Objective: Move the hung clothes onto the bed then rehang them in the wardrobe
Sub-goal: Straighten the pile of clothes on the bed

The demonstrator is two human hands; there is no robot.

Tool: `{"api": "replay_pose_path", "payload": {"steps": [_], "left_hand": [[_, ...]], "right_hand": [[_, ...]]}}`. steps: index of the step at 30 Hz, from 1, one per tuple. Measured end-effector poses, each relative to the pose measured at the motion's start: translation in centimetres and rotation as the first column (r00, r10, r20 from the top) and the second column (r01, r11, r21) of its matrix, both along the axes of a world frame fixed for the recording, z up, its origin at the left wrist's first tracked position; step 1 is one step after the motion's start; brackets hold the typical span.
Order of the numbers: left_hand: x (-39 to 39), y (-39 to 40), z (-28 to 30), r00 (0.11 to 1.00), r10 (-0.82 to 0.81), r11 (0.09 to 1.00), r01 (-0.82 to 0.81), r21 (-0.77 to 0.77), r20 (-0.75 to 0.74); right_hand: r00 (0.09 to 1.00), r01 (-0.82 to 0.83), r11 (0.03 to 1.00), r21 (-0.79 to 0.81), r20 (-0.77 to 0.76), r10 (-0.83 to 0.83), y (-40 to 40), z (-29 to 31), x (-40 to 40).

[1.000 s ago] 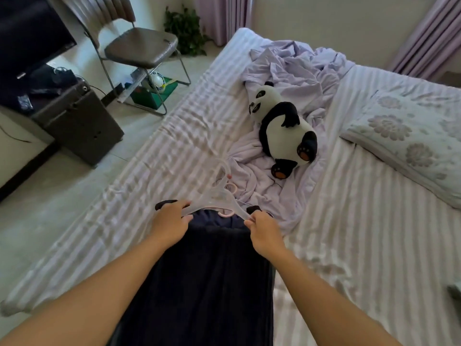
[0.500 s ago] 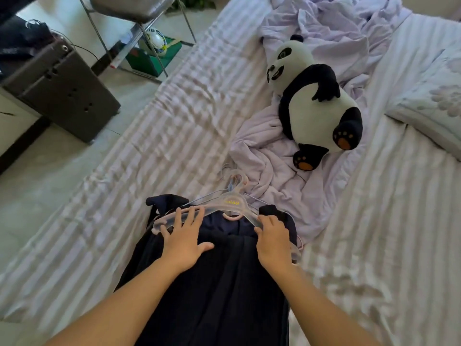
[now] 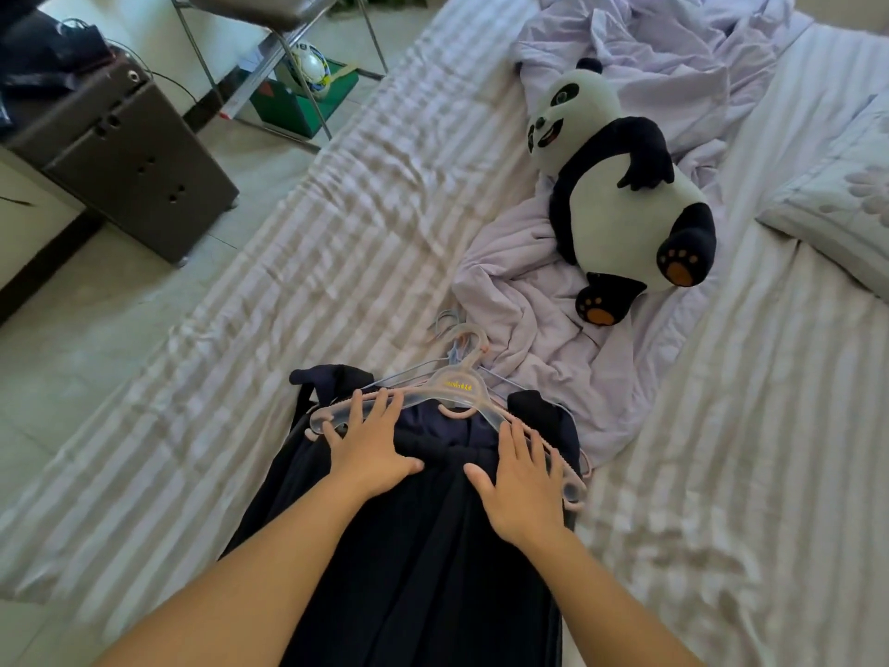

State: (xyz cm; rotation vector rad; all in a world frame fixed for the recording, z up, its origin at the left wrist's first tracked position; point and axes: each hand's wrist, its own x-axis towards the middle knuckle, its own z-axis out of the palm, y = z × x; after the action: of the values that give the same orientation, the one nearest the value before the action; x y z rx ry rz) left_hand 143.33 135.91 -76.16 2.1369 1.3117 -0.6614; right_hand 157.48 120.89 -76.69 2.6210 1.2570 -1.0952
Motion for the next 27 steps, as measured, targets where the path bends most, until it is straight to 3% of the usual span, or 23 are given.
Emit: {"api": "replay_pose_path", "payload": {"steps": [3,6,12,19,27], "left_hand": [[0.1,-0.6,2.3,0.994,0.037,0.998,-0.032,-0.047,0.106],[-0.6,-1.9,6.3,0.972,-0.035,0.999,0.035,0.004,0.233],[-4.6,-4.9,16.6,0.928,-0.090,0.994,0.058,0.098,0.362],[-13.2,-8.3,29.4,0.925,-0.247,0.935,0.150,0.320,0.288],[-30.2,-12.7,42.9,0.943,-0.163,0.877,0.002,0.481,0.292]], "right_hand": [[0.997,-0.058,0.996,-0.061,-0.050,0.054,0.0,2.7,0.4],[0.993,-0.111,0.992,-0.064,-0.056,0.107,-0.6,6.1,-0.4],[0.989,-0.081,0.995,0.066,-0.118,0.088,-2.5,15.3,-4.8],[0.980,-0.186,0.927,0.325,-0.004,0.197,-5.0,29.5,-12.5],[0.926,-0.376,0.770,0.515,0.198,0.320,-8.1,43.6,-24.9]]}}
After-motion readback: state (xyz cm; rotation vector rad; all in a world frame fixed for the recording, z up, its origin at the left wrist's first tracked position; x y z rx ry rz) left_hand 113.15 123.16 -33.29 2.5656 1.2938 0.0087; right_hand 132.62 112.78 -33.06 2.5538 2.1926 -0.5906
